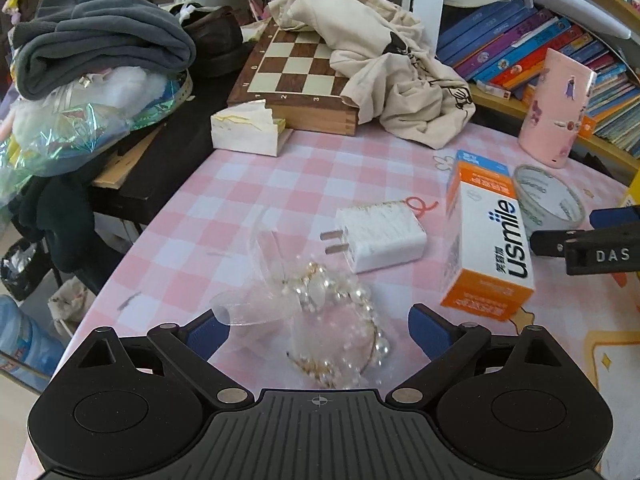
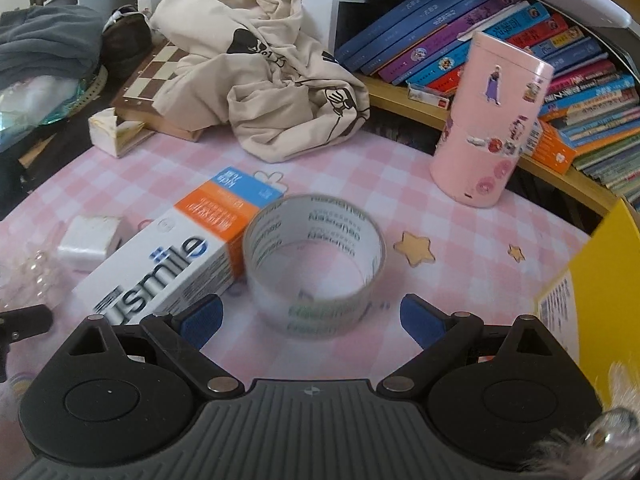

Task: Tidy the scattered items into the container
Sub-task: 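Grasp the clear tape roll with the right gripper while the left gripper grasps the pearl bracelet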

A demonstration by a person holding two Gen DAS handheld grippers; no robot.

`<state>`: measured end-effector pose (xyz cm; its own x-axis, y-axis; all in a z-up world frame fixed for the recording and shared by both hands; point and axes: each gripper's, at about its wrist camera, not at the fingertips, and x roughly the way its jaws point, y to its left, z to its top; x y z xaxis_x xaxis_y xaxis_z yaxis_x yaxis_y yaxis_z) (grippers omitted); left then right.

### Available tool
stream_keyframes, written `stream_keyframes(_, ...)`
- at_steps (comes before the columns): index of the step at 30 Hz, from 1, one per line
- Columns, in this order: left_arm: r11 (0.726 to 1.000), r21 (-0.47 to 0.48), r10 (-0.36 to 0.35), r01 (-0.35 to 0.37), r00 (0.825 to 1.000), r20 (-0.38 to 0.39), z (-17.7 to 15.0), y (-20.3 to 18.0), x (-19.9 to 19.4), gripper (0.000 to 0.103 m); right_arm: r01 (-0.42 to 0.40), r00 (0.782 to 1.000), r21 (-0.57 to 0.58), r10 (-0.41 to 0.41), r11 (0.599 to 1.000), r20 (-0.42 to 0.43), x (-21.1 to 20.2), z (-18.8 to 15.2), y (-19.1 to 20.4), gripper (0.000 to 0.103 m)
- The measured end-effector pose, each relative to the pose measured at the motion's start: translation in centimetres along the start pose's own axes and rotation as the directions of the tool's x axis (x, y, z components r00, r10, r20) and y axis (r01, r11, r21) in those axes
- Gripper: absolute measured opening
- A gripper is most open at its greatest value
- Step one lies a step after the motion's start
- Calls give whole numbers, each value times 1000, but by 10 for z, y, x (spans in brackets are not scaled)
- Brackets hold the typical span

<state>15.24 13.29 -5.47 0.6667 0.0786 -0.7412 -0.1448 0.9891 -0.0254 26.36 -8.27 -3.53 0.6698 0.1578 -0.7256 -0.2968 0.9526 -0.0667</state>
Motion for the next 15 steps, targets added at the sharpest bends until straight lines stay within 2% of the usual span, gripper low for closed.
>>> stream_keyframes(10, 1000, 14, 9, -9, 999, -33, 3, 1, 14, 91, 9, 1000, -22, -9, 1000, 7, 30, 16, -4, 96)
stream_keyframes(13, 999, 28, 17, -16, 999, -30, 4, -1, 15, 85, 10, 1000, -23, -10, 1000, 9, 35, 19, -6, 96)
stream_keyframes(15, 999, 35, 12, -11, 1000, -25, 5, -3, 15, 79, 3, 1000, -23, -2, 1000, 9, 36, 20, -7, 90)
